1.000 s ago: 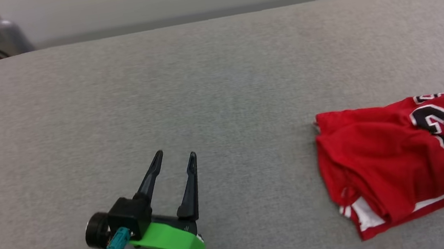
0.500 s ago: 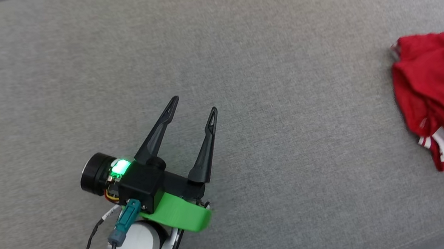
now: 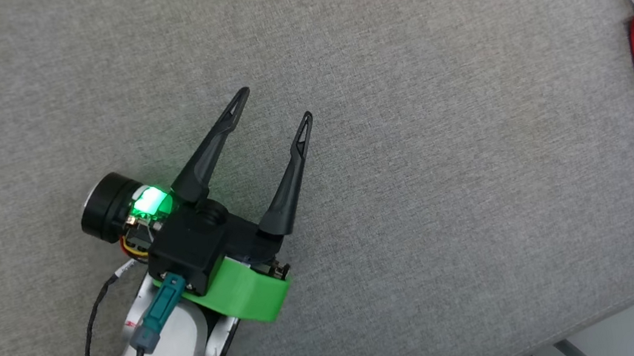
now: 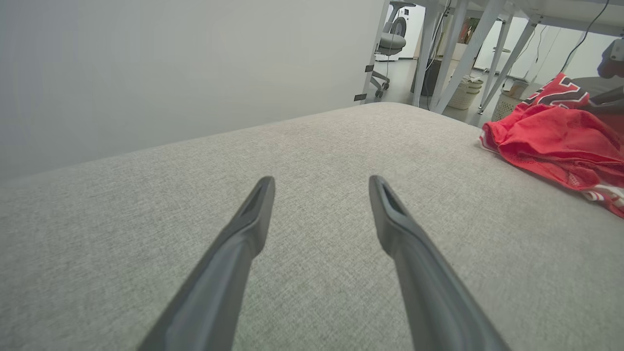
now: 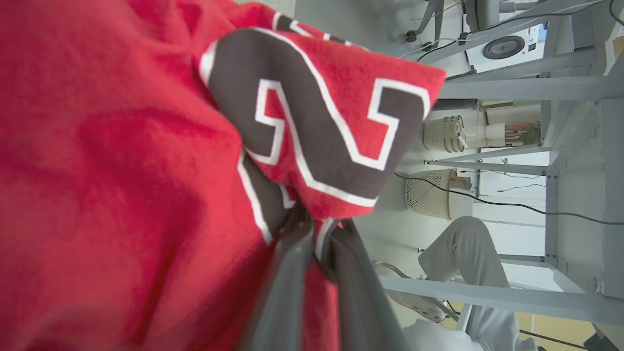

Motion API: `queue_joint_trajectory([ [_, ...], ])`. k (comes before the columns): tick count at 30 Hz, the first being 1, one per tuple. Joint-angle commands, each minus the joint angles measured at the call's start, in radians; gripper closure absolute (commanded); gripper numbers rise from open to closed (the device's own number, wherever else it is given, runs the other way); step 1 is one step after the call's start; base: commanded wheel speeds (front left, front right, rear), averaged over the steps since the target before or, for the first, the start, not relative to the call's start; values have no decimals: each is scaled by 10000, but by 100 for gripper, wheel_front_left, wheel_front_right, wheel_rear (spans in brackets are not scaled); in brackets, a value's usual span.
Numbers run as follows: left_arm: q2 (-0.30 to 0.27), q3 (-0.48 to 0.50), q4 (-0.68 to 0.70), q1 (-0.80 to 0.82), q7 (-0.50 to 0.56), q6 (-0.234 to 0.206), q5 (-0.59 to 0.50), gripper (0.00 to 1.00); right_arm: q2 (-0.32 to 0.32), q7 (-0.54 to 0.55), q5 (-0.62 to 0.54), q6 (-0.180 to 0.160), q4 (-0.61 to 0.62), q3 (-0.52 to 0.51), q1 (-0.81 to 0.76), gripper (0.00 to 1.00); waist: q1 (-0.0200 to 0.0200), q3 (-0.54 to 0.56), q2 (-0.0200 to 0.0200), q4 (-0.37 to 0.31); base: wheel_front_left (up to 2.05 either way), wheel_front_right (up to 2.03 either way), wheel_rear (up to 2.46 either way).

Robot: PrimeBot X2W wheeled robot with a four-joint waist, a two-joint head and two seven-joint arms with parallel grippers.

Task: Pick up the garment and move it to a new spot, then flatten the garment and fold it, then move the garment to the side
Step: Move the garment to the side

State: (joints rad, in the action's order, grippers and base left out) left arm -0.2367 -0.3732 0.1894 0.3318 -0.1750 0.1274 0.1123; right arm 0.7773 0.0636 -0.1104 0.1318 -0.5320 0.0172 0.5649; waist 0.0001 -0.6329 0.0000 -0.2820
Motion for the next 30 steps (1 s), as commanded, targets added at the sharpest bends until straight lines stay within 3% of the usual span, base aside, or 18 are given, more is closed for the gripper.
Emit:
queue_joint_trajectory([
  [1, -106, 53, 123, 212, 38, 9, -77, 0, -166, -197, -274, -11, -204, -182, 292, 100, -1, -462, 0, -145, 0, 0, 0],
  [8, -139, 79, 181, 185, 3, -73, 16, 0, -600, -508, -743, -11, -1335, -614, 808, 100, -1, -447, 0, 41, 0, 0, 0],
  [9, -129, 72, 155, 183, -16, -82, 30, 0, -621, -538, -804, -11, -1430, -681, 856, 71, -1, -424, 0, 62, 0, 0, 0],
  [10, -114, 63, 119, 180, -42, -93, 50, 0, -639, -651, -935, -11, -1495, -774, 905, 5, -1, -390, 0, 83, 0, 0, 0],
  [11, -104, 55, 87, 176, -63, -102, 65, 0, -676, -768, -1011, -11, -1536, -889, 941, 0, -1, -356, 0, 95, 0, 0, 0],
  [18, 46, 66, -388, 122, -349, -212, 258, 0, -845, -1278, -1505, -11, -1656, -1241, 1011, 0, -1, 189, 0, 276, 0, 0, 0],
  [22, 180, 472, -1183, -137, -612, -520, 595, 0, -1076, -1547, -1281, -11, -1325, -1166, 1005, 0, -1, 1013, 0, 446, 0, 0, 0],
  [28, 241, 1120, -1922, -530, -833, -729, 1000, 0, -1574, -1738, -250, -11, -29, -669, 734, 0, -1, 2290, 0, 763, 0, 0, 0],
  [30, 358, 1440, -2163, -789, -858, -795, 1229, 0, -1968, -1764, 493, -11, 1020, -553, 388, 0, -1, 2968, 0, 989, 0, 0, 0],
])
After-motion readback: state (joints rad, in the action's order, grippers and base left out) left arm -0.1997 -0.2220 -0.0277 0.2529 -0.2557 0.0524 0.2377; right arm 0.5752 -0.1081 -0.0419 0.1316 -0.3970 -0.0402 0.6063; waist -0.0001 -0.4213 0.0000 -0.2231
